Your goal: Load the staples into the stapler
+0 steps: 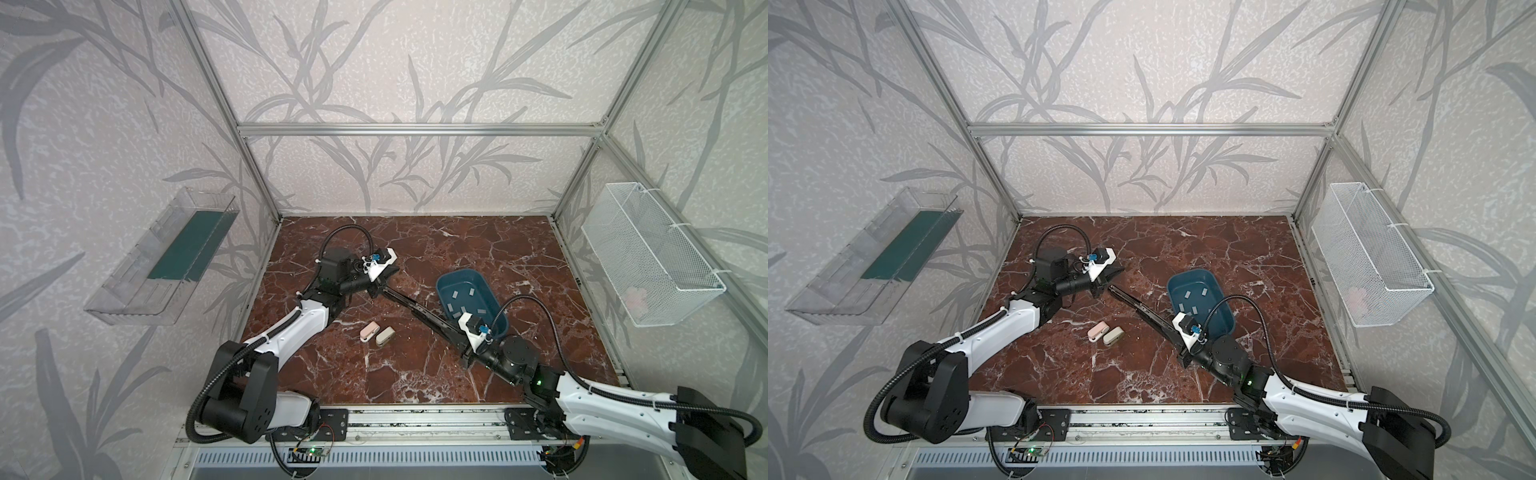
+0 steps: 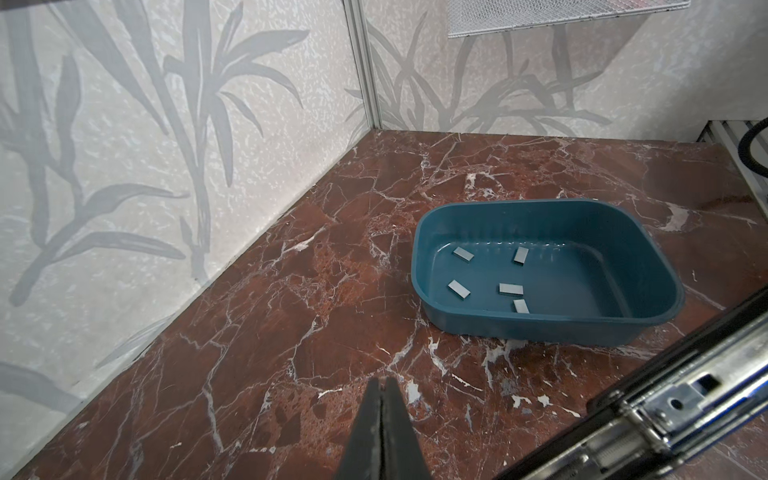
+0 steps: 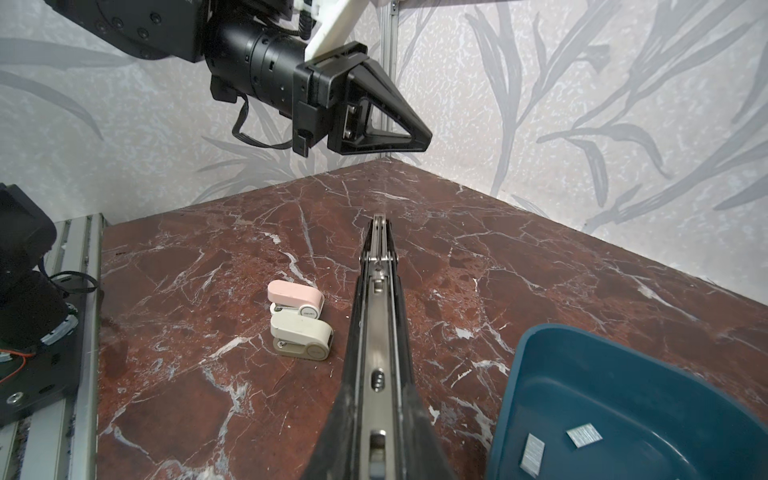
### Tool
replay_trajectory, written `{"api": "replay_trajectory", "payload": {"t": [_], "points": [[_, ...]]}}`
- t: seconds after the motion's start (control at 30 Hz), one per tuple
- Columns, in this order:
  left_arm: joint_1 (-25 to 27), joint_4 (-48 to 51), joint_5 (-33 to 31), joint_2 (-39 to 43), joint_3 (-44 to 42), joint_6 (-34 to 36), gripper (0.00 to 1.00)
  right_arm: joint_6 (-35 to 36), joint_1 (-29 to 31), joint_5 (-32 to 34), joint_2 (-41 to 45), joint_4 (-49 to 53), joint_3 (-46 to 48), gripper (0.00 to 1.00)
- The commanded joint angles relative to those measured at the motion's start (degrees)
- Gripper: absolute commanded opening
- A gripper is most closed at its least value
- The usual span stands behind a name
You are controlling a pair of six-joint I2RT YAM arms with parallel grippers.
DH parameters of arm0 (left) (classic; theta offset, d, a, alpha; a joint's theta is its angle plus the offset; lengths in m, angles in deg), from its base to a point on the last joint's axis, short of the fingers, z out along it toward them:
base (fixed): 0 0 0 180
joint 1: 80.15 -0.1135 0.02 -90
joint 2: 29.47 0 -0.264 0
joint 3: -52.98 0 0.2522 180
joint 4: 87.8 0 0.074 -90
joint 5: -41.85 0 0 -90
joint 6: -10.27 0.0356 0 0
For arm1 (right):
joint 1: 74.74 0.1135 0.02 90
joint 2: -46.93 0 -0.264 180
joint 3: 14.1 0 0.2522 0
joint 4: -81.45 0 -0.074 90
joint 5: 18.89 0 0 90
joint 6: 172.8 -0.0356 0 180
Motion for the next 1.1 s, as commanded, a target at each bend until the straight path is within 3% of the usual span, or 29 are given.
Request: {"api": "replay_trajectory", "payload": {"t": [0.0, 0.23, 0.33, 0.5, 0.6, 0.73, 0.87, 0.97, 1.07], "points": [[0.36, 3.38, -1.83, -0.83, 2.62, 1.75, 0.07, -1.5, 0.26, 1.66, 2.38, -8.45, 0.04, 0.0], [0.35, 5.37, -3.01, 0.61, 3.93, 2.39, 0.07, -0.02, 0.27, 1.77, 3.34, -6.18, -0.42, 0.0], [0.26, 5.52, -3.88, 4.41, 3.17, 4.65, 0.08, -0.36, 0.65, 6.91, 0.02, -4.17, -2.03, 0.0], [-0.37, 6.59, -5.91, 8.76, 1.07, 12.18, 0.13, -2.14, 3.8, 17.36, -14.37, -11.73, -6.62, 0.0], [-0.92, 11.34, -5.22, 9.33, 1.42, 17.91, 0.14, -2.5, 5.14, 18.12, -23.76, -13.55, -12.03, 0.0], [-1.1, 13.13, -4.52, 11.35, 0.48, 21.66, 0.15, -3.64, 5.39, 18.38, -38.4, -29.82, -14.06, 0.0], [-2.25, 11.29, 2.08, 12.15, -1.29, 23.49, 0.21, -2.52, 5.57, 18.45, -45.9, -28.44, -18.13, 0.0], [-3.77, 15.85, 7.95, 11.38, -0.85, 28.76, 0.23, -2.43, 5.6, 20.16, -48.08, -30.86, -17.9, 0.0], [-5.71, 18.69, 10.86, 10.03, -0.27, 31.08, 0.26, -1.33, 5.12, 20.85, -50.52, -31.34, -17.91, 0.06]]}}
